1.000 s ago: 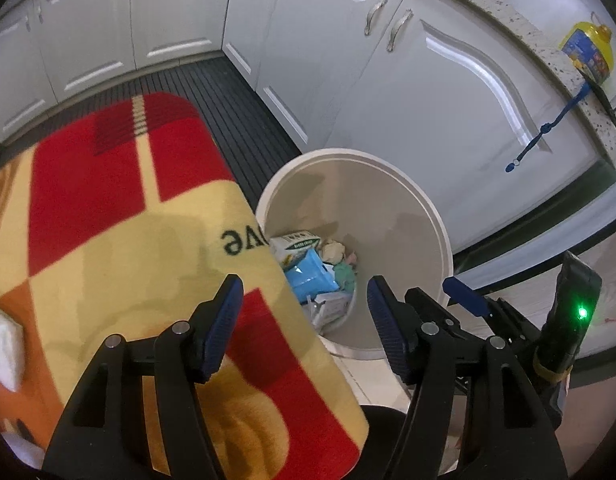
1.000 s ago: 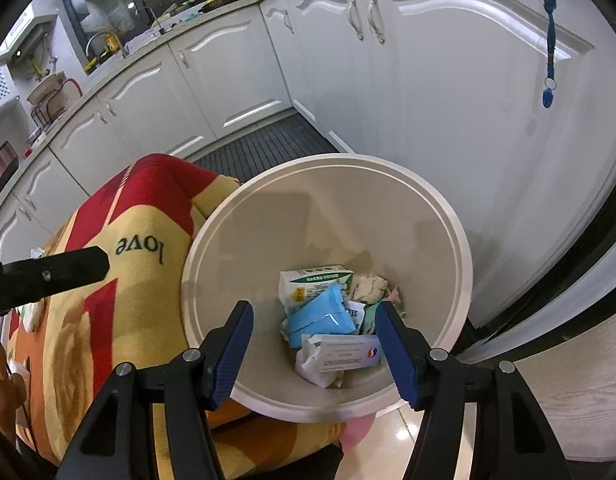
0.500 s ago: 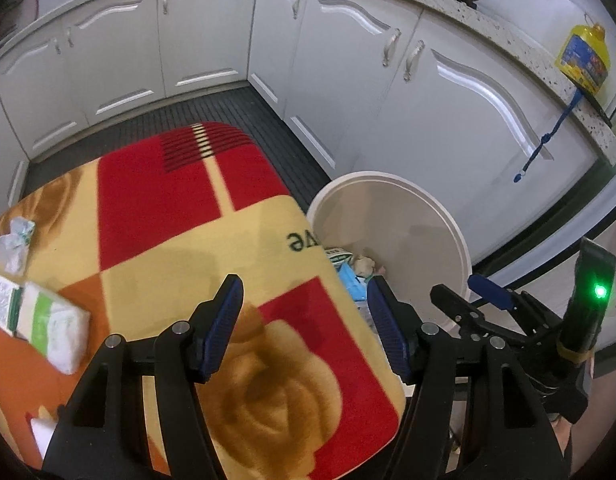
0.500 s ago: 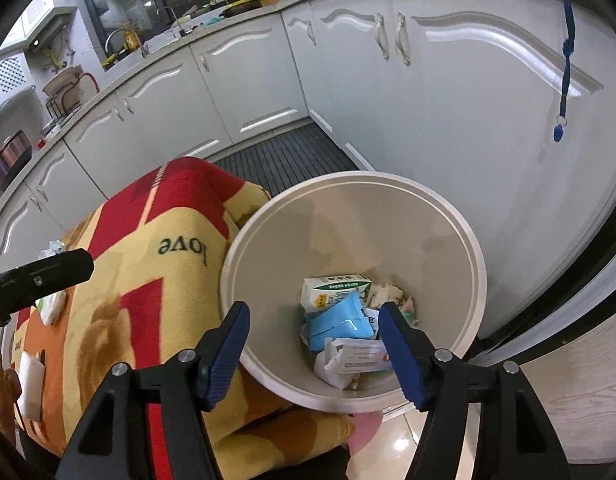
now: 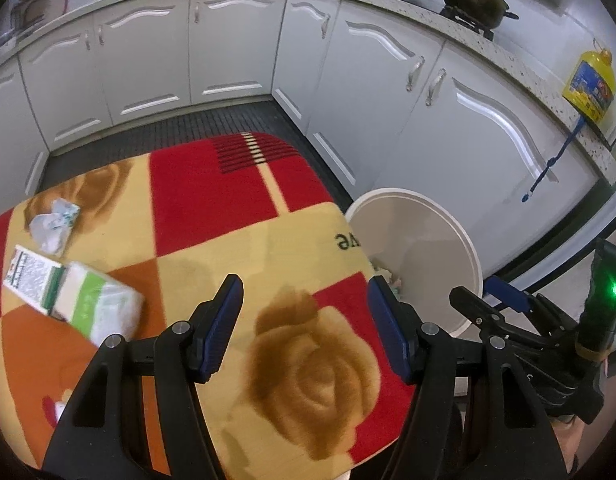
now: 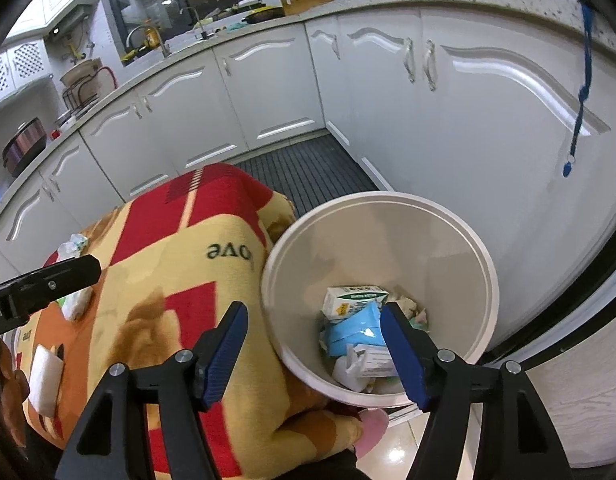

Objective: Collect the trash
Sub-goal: 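Move both tools back over the table toward the remaining trash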

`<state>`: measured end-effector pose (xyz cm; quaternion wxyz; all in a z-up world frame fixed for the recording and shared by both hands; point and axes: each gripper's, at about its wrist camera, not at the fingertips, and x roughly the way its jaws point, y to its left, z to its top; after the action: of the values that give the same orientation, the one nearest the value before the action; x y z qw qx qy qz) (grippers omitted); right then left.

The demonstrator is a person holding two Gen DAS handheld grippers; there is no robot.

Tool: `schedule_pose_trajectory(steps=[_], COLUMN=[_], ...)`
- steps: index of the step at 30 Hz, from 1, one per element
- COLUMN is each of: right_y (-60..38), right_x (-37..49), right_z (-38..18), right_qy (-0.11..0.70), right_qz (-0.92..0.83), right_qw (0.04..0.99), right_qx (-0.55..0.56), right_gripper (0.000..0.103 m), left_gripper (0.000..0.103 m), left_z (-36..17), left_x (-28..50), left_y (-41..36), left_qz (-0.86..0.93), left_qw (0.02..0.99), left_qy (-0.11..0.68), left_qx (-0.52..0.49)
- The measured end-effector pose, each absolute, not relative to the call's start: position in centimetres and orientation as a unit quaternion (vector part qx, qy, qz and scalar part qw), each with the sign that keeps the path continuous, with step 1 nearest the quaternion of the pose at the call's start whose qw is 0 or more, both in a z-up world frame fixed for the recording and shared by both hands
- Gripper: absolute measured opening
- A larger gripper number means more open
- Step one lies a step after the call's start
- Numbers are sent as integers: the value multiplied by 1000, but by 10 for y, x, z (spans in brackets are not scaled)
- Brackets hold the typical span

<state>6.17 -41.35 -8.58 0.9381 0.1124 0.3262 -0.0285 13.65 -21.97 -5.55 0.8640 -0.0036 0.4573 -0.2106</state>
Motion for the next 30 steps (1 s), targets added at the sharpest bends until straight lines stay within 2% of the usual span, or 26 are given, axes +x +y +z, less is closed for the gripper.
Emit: schedule_pose_trajectory(steps=[13,22,30], right_y=[-351,-293,-257], right_x=[69,82,98], right_z=[-67,-66,-77], right_qy=[319,329,352], right_qz=[21,81,114], right_qw=[944,940,929], right_qx=[78,47,27], right_gripper=[71,71,72], left_gripper=[63,65,67], left_z=[-50,-61,-77], left_x=[130,124,100], left_y=[-145,-63,-29], left_qz=[-168,-137,-142], left_qw=[872,857,833], left_qy=[459,493,529], left_qx=[-30,-69,-77])
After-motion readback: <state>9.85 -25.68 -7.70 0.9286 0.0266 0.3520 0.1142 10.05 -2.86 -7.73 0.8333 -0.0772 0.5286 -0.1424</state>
